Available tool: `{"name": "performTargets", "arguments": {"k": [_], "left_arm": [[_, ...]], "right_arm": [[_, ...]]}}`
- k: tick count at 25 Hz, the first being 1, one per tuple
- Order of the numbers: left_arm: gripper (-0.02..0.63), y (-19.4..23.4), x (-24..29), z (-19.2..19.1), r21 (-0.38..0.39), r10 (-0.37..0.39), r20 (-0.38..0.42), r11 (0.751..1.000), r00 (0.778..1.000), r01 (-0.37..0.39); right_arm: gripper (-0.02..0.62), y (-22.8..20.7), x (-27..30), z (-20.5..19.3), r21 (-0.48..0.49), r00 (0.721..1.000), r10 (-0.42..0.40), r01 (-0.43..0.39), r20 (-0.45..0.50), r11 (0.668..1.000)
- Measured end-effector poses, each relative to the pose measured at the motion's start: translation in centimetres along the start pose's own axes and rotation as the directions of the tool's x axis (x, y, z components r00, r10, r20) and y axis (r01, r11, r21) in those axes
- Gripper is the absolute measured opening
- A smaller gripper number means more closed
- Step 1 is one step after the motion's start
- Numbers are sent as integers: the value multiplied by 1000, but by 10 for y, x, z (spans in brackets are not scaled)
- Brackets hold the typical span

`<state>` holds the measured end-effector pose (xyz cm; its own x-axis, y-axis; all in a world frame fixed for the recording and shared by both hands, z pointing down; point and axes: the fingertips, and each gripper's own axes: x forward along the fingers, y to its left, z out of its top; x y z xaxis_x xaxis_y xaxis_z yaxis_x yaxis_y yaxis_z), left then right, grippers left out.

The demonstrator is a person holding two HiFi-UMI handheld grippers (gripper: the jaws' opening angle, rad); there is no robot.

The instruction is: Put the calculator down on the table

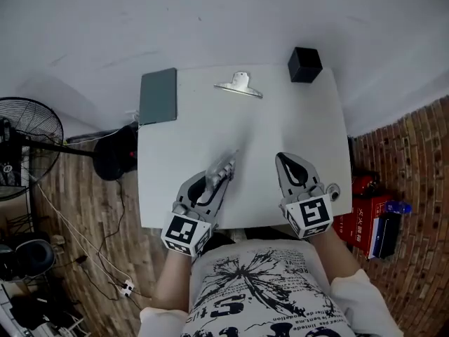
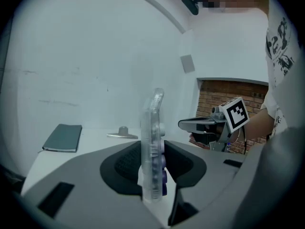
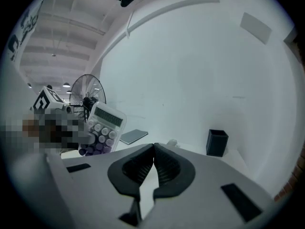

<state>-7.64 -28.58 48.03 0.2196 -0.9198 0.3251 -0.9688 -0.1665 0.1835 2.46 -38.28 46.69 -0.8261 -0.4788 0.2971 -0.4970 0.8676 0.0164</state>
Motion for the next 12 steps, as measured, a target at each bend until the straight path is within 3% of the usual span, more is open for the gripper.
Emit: {"name": "performTargets", "arguments": {"k": [7, 12], "left_arm": [[142, -7, 58, -49, -108, -26, -138, 994, 990, 11], [143, -16, 86, -89, -192, -70, -290, 981, 954, 14]], "right_arm": [[15, -29, 25, -37, 29, 996, 69, -67, -62, 997], [15, -39, 34, -53, 39, 991, 101, -98, -87, 994]]}}
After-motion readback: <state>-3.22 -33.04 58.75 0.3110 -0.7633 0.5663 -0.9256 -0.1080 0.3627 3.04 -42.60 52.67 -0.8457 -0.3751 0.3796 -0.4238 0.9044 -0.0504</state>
